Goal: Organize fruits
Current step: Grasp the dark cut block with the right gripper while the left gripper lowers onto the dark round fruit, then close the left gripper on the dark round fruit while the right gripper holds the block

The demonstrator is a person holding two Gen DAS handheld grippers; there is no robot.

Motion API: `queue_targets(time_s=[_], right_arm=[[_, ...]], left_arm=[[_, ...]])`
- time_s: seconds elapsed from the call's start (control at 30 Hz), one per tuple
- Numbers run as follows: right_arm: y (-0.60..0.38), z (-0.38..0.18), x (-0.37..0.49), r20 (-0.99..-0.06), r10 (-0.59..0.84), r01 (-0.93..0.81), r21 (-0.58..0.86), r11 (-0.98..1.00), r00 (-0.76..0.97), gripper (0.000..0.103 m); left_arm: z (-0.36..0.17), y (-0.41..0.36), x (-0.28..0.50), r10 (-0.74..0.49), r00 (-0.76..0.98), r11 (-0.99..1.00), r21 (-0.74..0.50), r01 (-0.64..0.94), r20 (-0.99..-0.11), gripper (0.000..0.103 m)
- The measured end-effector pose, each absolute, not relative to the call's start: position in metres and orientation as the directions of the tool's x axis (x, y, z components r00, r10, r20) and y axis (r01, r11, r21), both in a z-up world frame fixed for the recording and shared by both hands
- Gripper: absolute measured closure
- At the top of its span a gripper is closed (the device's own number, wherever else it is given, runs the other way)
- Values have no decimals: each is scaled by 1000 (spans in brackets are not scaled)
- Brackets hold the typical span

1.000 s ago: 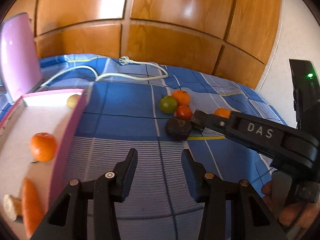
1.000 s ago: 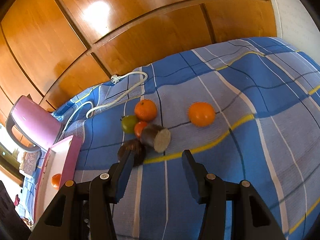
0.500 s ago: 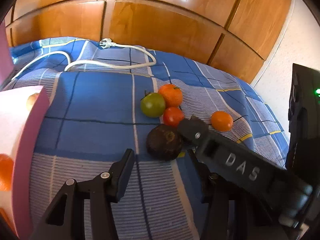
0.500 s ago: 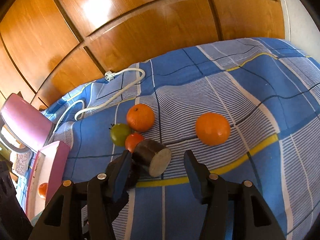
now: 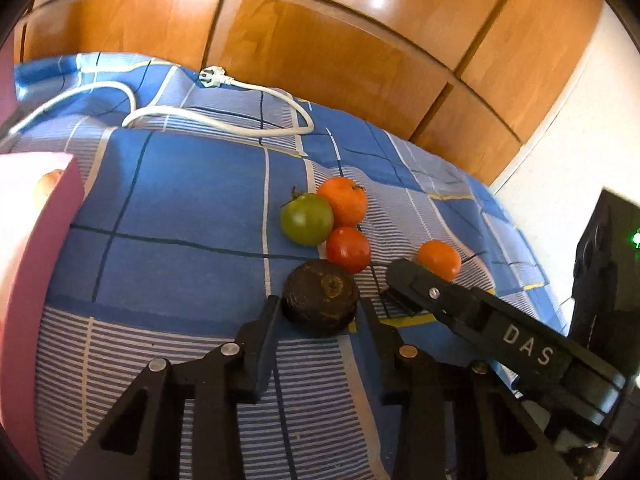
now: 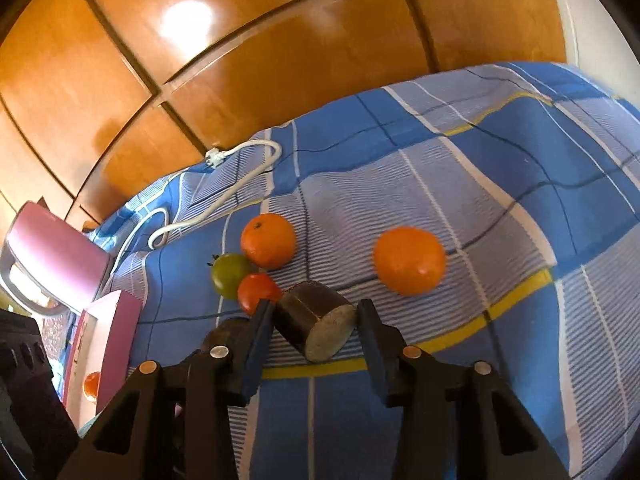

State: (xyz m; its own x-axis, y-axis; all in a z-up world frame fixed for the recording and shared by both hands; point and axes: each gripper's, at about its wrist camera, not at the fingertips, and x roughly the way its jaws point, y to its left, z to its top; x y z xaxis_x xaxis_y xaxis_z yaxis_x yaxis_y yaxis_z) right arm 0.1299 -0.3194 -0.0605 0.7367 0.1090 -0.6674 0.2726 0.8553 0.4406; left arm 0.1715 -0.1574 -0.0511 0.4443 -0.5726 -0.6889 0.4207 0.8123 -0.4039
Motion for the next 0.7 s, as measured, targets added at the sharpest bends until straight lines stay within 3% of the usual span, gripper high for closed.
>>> queue_targets(time_s=[0.33,0.7], right_arm=[[-309,-57,116,-688,95,262,397,880,719,60],[-281,-58,93,-706,172,185,399,898,687,60]], left_arm=[[-49,-119,142,-517,516,856,-398,331,-683,66],[-49,-111,66,-411,608,905,-222,364,-679,66]])
